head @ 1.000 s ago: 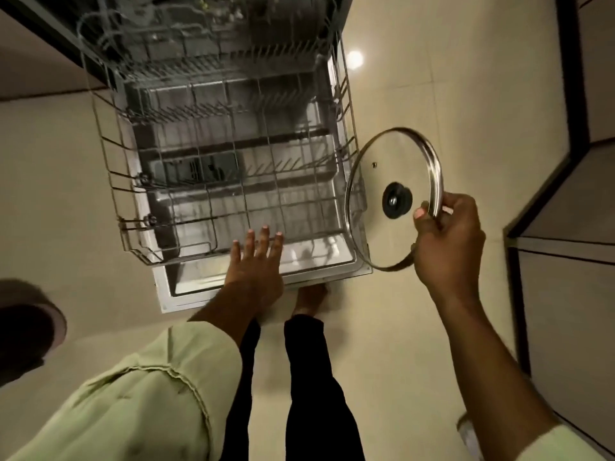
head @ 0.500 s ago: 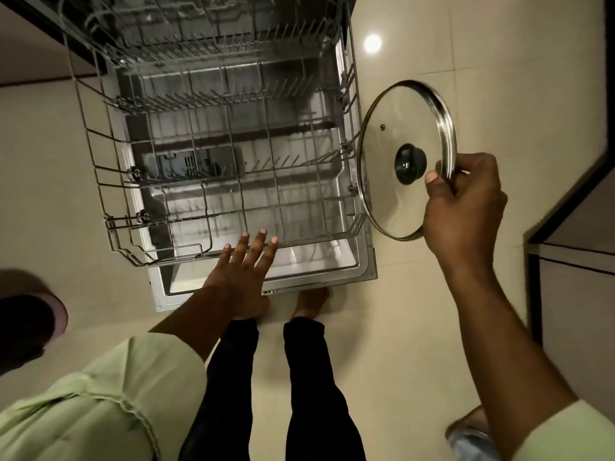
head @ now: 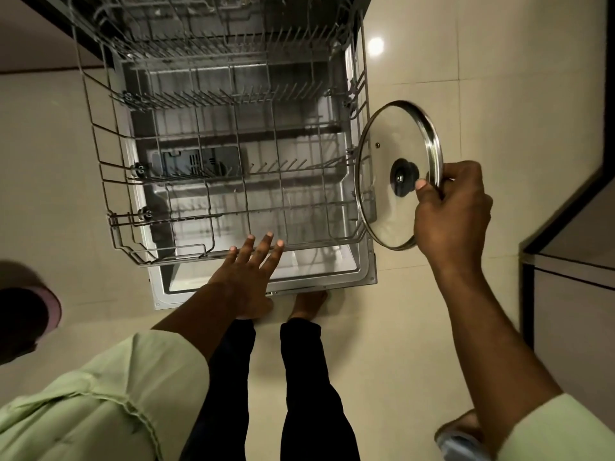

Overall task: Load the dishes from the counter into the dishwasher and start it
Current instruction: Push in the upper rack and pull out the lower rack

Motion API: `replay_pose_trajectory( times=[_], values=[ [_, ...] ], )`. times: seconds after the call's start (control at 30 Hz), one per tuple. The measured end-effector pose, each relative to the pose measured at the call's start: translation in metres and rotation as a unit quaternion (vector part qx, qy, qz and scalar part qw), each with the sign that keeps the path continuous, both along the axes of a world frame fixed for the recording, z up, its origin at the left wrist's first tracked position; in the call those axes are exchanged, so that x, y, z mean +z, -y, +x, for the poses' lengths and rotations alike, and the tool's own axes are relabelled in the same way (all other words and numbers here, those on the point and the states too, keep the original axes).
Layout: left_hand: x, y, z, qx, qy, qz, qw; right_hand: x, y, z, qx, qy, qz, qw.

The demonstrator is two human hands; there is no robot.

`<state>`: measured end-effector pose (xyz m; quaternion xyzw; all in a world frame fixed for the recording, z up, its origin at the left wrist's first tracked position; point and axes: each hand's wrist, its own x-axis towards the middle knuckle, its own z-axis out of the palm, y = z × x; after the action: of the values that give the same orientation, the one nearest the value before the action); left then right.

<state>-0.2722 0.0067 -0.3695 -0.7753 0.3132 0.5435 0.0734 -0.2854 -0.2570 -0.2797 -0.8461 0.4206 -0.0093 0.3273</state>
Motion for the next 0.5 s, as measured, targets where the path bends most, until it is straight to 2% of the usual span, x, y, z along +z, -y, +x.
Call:
replay_pose_trajectory(
  times=[0.5],
  values=[
    [-0.002, -0.001, 0.001, 0.022, -0.01, -0.012, 1.0, -0.017, -0.017, 0.017, 0.017, -0.045, -0.029, 0.998]
  ],
)
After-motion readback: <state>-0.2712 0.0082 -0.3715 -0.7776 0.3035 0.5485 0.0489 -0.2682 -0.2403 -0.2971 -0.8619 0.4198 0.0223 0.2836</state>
